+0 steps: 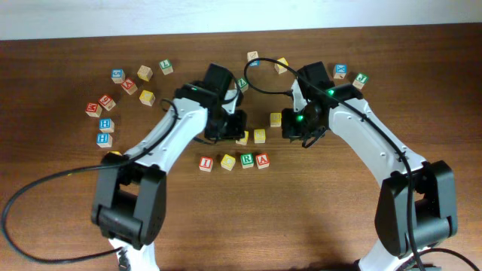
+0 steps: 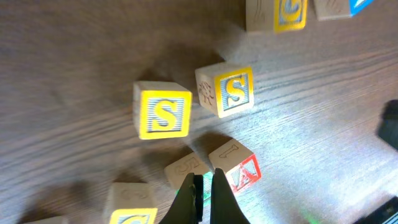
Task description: Spell out ICRA
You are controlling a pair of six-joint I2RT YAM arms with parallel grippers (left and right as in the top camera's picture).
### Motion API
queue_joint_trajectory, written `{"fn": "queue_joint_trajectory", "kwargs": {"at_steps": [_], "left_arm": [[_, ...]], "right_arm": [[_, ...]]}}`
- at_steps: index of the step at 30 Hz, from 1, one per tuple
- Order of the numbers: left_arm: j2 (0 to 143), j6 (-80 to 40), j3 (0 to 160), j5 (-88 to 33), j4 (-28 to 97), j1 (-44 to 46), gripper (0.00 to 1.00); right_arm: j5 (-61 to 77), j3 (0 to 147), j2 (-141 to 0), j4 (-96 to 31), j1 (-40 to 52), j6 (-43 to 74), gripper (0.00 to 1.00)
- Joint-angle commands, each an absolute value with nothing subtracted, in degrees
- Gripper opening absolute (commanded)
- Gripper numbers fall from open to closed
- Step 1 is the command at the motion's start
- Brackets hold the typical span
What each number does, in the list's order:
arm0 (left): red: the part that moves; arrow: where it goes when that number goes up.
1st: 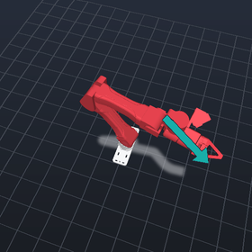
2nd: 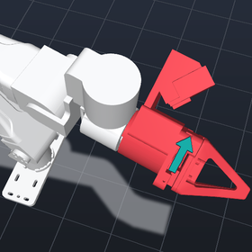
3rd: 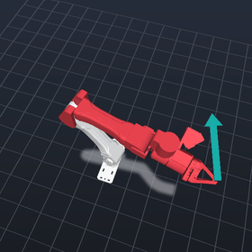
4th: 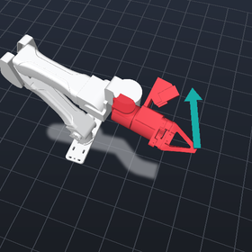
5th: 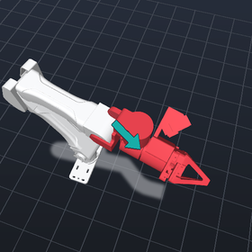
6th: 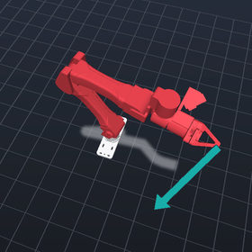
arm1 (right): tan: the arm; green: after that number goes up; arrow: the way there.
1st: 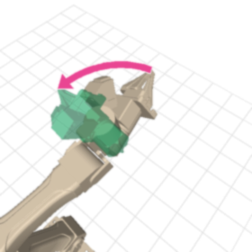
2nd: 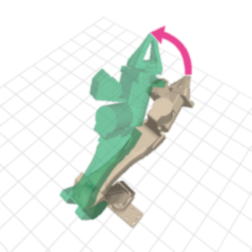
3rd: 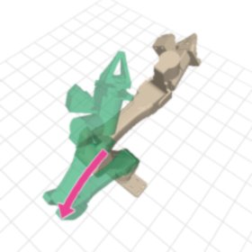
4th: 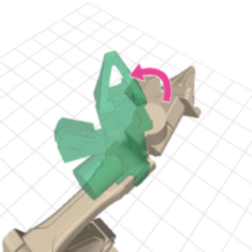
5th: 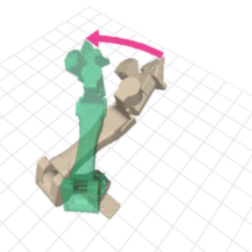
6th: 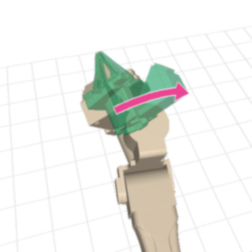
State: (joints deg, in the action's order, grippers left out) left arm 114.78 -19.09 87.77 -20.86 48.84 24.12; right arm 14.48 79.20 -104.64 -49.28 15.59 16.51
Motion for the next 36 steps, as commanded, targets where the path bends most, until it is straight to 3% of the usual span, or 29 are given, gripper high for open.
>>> {"fn": "queue_joint_trajectory", "kwargs": {"at_steps": [1, 7, 11, 13, 17, 20, 31, 36], "left_arm": [[118.7, -24.1, 88.2, -21.6, 49.8, 25.0, 0.0], [122.2, -24.4, 88.2, -18.0, 47.1, 25.0, 0.0], [123.3, -24.4, 88.2, -6.1, 31.2, 24.6, 0.0], [123.2, -24.4, 88.7, -8.1, 26.2, 23.7, 0.0], [123.2, -22.8, 95.2, -25.7, 39.7, 23.4, 0.0], [123.3, -21.6, 96.6, -29.8, 48.2, 23.6, 0.0], [127.0, -26.8, 96.6, -24.6, 53.0, 29.8, 0.0], [127.2, -26.0, 96.6, -13.0, 41.9, 29.8, 0.0]], "right_arm": [[13.7, 78.9, -105.4, -49.8, 14.9, 16.8, 0.04], [13.3, 78.9, -105.4, -50.4, 14.9, 16.8, 0.04], [13.3, 78.9, -105.4, -50.4, 14.9, 16.8, 0.04], [13.3, 78.9, -105.4, -51.0, 14.9, 16.8, 0.04], [12.9, 78.9, -105.4, -52.8, 14.9, 16.7, 0.04], [12.9, 78.9, -105.4, -52.7, 14.9, 16.8, 0.04], [12.9, 78.9, -105.4, -52.5, 14.9, 16.8, 0.04], [12.9, 78.9, -105.4, -52.5, 14.9, 16.8, 0.04]]}}
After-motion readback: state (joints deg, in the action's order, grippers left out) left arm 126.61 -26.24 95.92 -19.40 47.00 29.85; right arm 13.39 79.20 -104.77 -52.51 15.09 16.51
